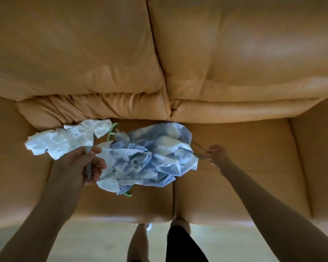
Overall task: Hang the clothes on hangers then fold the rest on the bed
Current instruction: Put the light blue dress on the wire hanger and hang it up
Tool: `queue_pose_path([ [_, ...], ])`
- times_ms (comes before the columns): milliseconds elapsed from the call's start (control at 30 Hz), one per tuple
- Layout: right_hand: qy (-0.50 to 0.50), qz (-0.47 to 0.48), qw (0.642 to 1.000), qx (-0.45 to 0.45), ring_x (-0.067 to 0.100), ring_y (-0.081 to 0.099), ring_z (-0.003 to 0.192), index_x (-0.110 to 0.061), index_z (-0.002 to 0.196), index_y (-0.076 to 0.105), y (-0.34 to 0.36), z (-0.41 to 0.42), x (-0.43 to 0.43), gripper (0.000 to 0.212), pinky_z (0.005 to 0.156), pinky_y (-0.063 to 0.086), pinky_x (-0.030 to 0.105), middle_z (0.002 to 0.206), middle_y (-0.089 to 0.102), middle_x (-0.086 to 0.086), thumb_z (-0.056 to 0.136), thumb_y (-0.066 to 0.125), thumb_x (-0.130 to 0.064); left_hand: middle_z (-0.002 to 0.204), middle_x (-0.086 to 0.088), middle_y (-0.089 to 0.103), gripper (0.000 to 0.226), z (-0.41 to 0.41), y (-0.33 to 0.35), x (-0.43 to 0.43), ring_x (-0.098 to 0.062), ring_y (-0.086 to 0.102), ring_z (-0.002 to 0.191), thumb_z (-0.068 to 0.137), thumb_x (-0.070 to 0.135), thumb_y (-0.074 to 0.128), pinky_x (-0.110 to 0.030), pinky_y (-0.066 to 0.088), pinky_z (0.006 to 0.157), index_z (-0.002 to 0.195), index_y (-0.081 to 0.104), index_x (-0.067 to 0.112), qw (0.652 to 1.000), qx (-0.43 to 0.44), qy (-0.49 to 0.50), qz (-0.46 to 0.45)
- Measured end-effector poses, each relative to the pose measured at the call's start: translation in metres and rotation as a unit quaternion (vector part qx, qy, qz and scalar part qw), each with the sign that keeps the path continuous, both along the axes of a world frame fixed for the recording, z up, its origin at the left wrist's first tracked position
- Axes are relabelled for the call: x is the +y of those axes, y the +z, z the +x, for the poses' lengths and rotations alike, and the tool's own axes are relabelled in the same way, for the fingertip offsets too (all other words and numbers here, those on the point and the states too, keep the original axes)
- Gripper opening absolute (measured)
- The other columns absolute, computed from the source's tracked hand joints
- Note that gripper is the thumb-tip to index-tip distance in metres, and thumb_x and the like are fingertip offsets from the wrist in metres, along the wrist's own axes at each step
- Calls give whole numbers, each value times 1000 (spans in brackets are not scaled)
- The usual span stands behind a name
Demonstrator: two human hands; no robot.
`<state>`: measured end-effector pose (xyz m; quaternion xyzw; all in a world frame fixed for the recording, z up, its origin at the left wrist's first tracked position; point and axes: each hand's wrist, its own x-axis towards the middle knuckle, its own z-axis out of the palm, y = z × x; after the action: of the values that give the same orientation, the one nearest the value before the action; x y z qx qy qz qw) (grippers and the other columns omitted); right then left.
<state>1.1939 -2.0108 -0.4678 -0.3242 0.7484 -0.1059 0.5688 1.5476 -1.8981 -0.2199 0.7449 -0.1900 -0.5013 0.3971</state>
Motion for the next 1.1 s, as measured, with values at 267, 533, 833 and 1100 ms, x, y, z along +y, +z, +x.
queue_pose_path([
  [267,174,-15,974,145,38,64,104,0,123,57,-150,-7,-5,53,85,51,43,111,62,16,84,81,-27,59,-6,66,28,-46,-128,-26,-14,55,43,103,2,37,-22,41,37,90,60,12,992,69,-76,67],
  [533,355,10,895,270,37,40,133,-16,148,37,-226,2,-22,73,101,45,48,147,37,12,85,71,-30,64,-3,68,7,-86,-193,-51,-14,55,49,92,13,58,-23,42,46,96,63,13,990,100,-69,66],
  [833,414,-61,817,397,35,43,128,-6,141,40,-252,18,-19,60,99,43,44,143,42,16,89,63,-25,69,-5,69,28,-96,-213,-51,-14,56,52,78,29,52,-23,44,45,98,65,15,990,101,-78,61],
  [1100,302,18,944,133,31,61,87,-17,84,62,-230,19,-7,23,70,43,35,88,61,10,98,52,-33,71,-7,68,29,-95,-193,-29,-15,56,52,79,28,54,-23,42,43,100,65,12,991,92,-65,65],
])
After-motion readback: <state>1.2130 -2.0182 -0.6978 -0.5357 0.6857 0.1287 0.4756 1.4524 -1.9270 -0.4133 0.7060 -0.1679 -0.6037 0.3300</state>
